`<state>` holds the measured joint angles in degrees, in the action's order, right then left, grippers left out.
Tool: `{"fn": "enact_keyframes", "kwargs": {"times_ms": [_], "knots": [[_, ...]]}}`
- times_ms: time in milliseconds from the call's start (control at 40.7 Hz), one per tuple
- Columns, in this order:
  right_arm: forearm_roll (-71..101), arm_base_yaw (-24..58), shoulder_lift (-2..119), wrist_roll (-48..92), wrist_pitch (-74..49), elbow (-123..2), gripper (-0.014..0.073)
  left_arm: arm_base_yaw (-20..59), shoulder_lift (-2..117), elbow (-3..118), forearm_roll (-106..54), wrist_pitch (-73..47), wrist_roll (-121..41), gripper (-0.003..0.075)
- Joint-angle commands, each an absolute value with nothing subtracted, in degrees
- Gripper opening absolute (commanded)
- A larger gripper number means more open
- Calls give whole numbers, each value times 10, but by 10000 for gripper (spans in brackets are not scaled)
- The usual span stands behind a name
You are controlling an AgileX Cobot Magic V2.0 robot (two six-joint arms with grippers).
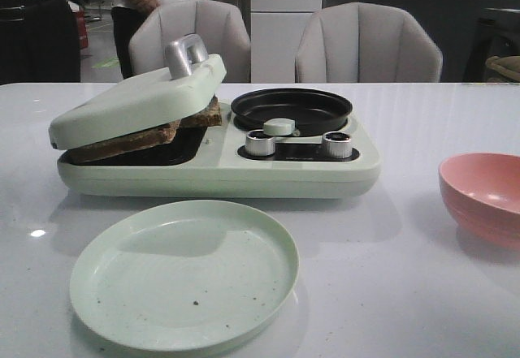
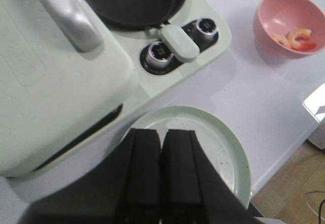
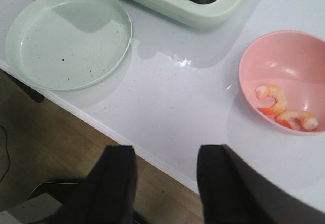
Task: Make breakfast with bread and shrimp
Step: 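Close the sandwich press lid over the bread with the left gripper, then grasp the rim of the pink bowl with the right gripper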
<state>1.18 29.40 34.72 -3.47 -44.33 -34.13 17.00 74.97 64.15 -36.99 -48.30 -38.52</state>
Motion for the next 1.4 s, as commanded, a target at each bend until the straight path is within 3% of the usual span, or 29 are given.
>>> {"fn": "enact_keyframes", "kwargs": {"times_ms": [0,442,785,1154,1374], "knots": [[7,293,346,-35,-408,-357,399,208,679,600,-370,-423,-369,103],[7,293,346,-35,-399,-357,399,225,474,411,-272,-372,-231,103],[-17,282,374,-76,-424,-377,399,225,413,394,-273,-374,-231,101],[-43,112,569,-85,-531,-520,412,225,413,394,-273,-380,-231,101],[61,-18,664,6,-508,-546,554,225,413,394,-273,-380,-231,101]]}}
